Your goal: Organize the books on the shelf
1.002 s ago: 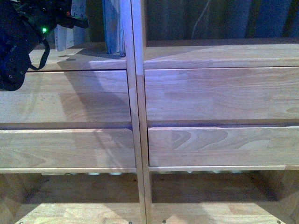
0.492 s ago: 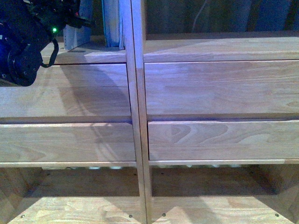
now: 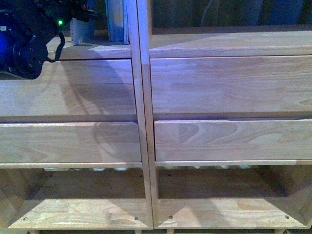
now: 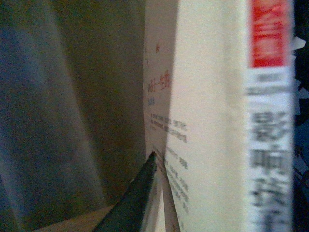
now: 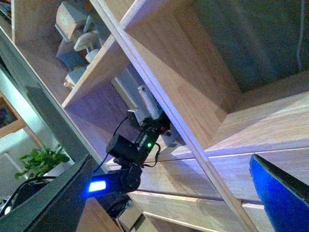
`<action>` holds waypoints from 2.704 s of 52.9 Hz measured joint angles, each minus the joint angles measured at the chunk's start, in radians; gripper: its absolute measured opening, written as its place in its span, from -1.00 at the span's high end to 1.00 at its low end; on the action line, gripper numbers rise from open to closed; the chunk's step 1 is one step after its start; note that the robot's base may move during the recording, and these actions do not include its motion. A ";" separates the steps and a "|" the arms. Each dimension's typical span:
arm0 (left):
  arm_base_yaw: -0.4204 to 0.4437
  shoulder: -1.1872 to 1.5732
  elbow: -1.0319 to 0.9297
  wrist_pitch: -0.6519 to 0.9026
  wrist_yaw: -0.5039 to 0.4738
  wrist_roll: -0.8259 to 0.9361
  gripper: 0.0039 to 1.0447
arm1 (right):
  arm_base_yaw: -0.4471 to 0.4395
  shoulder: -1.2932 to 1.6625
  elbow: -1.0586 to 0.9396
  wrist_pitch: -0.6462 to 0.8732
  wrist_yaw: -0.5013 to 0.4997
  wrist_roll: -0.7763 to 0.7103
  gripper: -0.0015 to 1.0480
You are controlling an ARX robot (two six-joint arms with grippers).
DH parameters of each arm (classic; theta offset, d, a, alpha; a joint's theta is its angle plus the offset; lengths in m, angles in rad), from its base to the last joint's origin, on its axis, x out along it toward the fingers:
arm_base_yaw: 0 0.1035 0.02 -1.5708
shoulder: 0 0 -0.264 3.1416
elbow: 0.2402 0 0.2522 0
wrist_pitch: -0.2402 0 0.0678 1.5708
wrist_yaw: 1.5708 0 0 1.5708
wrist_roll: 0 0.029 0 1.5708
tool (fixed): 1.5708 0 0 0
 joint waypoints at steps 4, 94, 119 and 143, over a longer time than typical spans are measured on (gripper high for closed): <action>0.000 0.000 -0.005 -0.006 0.004 -0.007 0.17 | 0.001 0.000 0.000 0.000 0.000 -0.001 -0.87; 0.083 -1.679 -1.596 -0.470 -0.211 -0.230 -0.55 | 0.260 -0.259 -0.085 -0.622 0.746 -0.914 -0.36; 0.082 -1.877 -1.782 -0.556 -0.289 -0.177 0.92 | 0.263 -0.441 -0.277 -0.622 0.752 -0.912 0.94; 0.082 -2.091 -1.884 -0.669 -0.289 -0.173 0.95 | 0.263 -0.647 -0.370 -0.735 0.752 -0.911 0.94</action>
